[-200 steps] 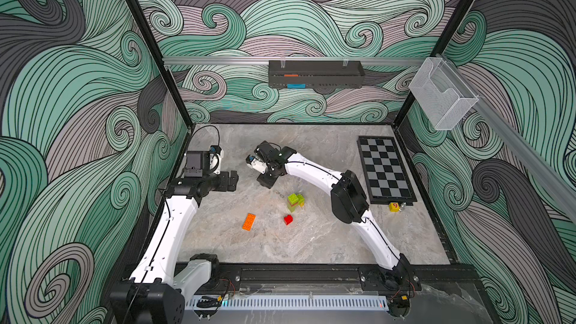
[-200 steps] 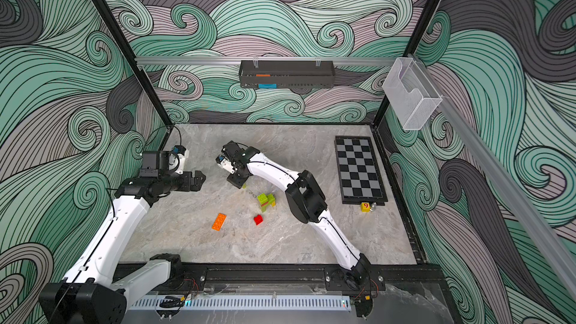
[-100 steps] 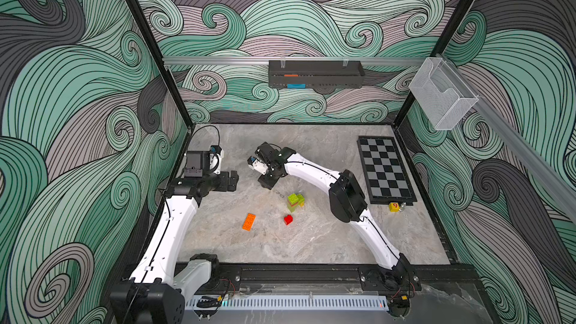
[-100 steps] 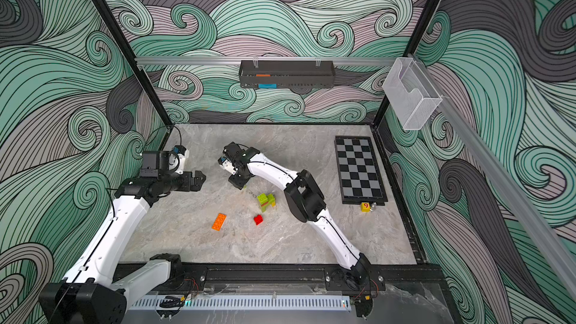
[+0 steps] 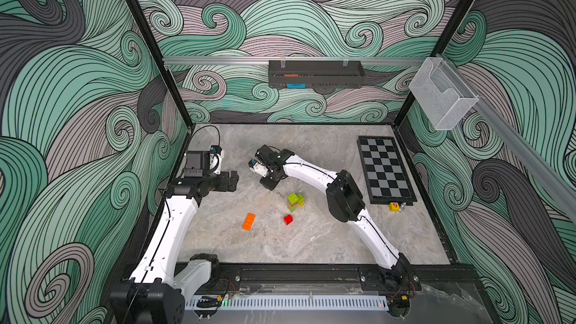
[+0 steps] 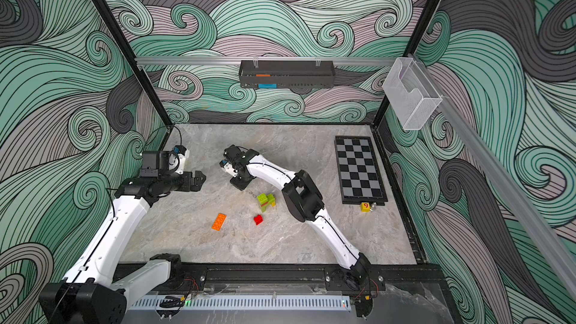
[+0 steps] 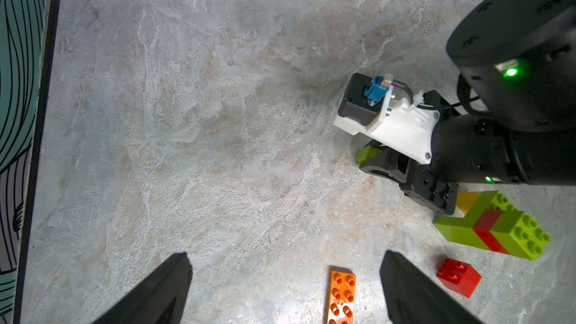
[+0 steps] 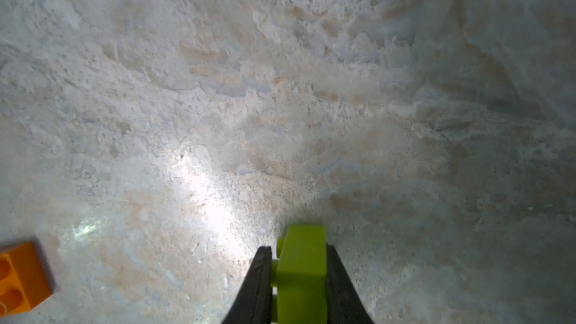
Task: Assemble a giraffe with lego
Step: Pick up the lego brick from the center of the board.
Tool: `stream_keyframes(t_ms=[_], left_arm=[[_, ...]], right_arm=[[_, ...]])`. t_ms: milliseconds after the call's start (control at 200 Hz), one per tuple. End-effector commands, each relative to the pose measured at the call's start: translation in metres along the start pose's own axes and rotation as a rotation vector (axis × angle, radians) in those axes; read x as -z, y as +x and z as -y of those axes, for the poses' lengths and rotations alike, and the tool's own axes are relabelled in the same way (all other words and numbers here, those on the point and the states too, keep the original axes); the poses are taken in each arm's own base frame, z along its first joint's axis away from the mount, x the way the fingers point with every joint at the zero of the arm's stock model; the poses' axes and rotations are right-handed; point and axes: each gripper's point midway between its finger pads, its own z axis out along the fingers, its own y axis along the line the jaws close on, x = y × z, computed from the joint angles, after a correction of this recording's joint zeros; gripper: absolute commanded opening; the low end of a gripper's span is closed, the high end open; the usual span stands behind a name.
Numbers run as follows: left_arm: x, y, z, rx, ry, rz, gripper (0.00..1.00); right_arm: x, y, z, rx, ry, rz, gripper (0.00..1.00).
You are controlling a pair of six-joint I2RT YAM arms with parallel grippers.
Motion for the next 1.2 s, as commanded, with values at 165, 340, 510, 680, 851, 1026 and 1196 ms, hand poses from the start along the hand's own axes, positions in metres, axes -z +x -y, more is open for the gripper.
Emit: stream_keyframes(t_ms=[165, 340, 510, 680, 851, 1026, 1196], left_arm=[[0.028, -0.031, 0.052, -0.380, 0.216, 0.083, 0.99], [0.054, -0.051, 0.109, -0.677, 0.496, 0.260, 0.99], [0.073, -0.057, 0.144, -0.823, 0.638, 0.311, 0.98], [0.094, -0.056, 0.172, -0.863, 0.796, 0.378, 0.98], [0.090, -0.062, 0.188, -0.812, 0.836, 0.373, 0.93], [0.076, -0.053, 0.201, -0.843, 0.831, 0.317, 0.91], [0.069, -0.056, 0.211, -0.853, 0.831, 0.318, 0.88]], right_arm=[[0.114, -0.008, 0.014, -0.390, -0.179, 0.139, 0.10], [0.177, 0.001, 0.017, -0.752, -0.439, 0.277, 0.12], [0.221, 0.015, 0.002, -0.903, -0.609, 0.391, 0.12], [0.247, 0.025, -0.011, -0.988, -0.753, 0.498, 0.13], [0.256, 0.029, -0.015, -1.062, -0.849, 0.578, 0.13], [0.269, 0.029, -0.026, -1.030, -0.884, 0.594, 0.13], [0.275, 0.026, -0.038, -1.027, -0.945, 0.593, 0.13]])
